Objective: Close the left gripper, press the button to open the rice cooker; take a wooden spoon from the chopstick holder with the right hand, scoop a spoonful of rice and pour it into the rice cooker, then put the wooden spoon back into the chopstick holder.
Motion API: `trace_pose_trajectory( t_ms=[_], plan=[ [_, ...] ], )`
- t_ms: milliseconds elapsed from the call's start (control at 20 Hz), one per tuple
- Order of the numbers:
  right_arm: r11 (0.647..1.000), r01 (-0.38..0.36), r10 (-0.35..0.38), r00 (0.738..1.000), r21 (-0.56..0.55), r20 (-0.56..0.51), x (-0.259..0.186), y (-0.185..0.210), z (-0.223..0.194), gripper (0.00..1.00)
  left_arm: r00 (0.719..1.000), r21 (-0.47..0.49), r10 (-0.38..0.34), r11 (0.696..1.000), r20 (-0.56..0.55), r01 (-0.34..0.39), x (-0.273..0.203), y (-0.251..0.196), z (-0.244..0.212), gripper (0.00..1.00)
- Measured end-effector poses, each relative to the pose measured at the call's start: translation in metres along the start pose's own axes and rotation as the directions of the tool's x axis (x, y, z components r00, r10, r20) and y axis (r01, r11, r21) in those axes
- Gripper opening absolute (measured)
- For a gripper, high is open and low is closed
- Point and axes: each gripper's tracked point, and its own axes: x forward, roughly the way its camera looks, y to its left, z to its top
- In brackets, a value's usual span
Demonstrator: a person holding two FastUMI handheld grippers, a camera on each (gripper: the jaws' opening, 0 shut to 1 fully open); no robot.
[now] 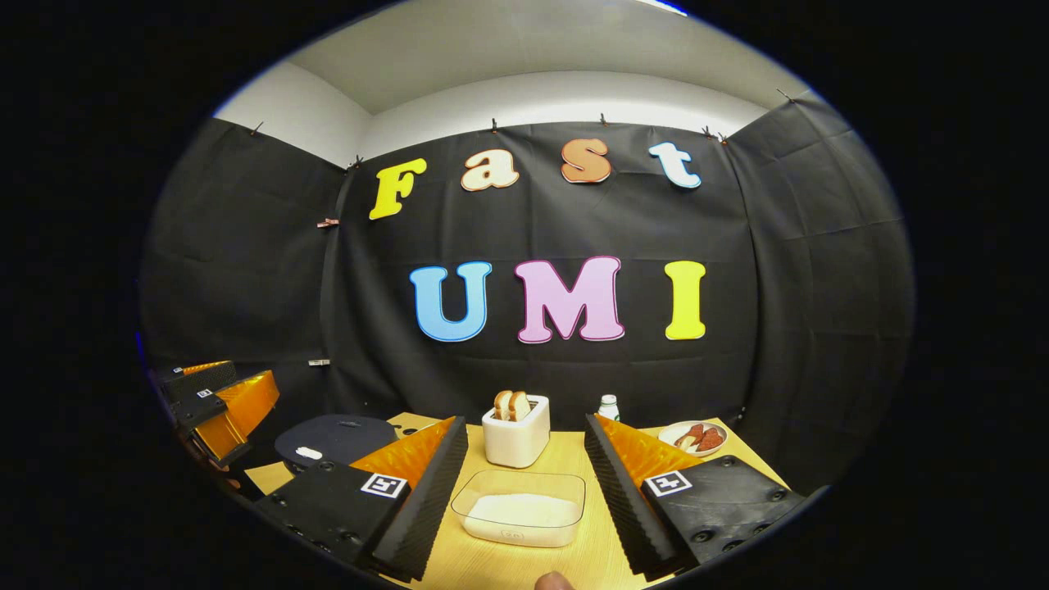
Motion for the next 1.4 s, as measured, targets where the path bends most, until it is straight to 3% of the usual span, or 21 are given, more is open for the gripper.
trace_pose_trajectory(
  t_ms=[650,1150,1400],
  plan=[
    [1.000,-0.024,0.024,1.000,-0.004,0.007,0.006,-0.006,0.001,0.90,1.000,0.007,0.016,1.000,-0.016,-0.016,0.007,-0.003,-0.006,0.97],
    [1.000,0.018,-0.018,1.000,0.006,-0.020,0.015,-0.035,-0.010,0.89,0.999,0.015,-0.010,1.000,-0.035,0.011,0.020,-0.024,-0.016,0.97],
    [1.000,-0.007,0.007,1.000,0.003,-0.028,0.017,-0.022,-0.014,0.89,0.997,0.040,0.033,0.999,-0.065,-0.030,0.049,0.005,-0.039,0.98]
  ],
)
